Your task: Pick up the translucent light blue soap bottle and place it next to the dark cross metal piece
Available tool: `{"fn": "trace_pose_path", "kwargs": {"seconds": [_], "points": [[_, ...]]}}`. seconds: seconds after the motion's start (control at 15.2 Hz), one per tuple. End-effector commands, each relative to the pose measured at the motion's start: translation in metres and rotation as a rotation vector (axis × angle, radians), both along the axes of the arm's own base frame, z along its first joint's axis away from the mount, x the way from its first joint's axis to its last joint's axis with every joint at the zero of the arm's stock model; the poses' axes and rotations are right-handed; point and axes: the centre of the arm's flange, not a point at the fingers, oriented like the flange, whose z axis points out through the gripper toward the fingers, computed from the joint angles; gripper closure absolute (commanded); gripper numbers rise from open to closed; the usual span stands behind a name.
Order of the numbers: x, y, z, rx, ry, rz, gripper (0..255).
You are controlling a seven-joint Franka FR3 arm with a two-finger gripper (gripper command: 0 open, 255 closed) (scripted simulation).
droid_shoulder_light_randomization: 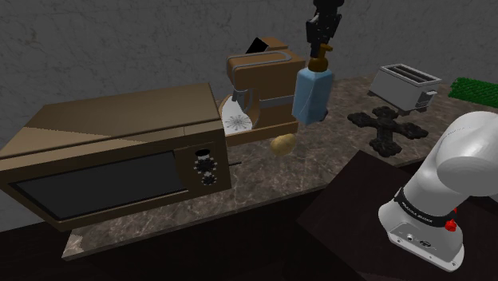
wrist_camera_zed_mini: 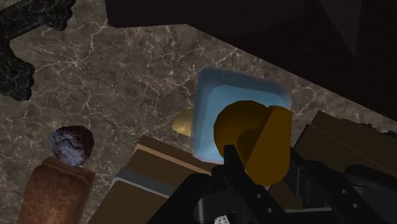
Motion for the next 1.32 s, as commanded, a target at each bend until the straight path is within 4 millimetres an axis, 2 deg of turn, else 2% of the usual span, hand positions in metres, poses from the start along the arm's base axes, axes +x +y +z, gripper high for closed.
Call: {"fn": "trace_pose_path", "kwargs": {"seconds": [0.0,0.26,1.25], "points": [[-0.001,0.0,0.011,0.0,0.0,0.0,255],[-0.001,0.0,0.032,0.0,0.0,0.0,255],[-0.001,-0.198,0.033,0.0,0.0,0.0,255]]}}
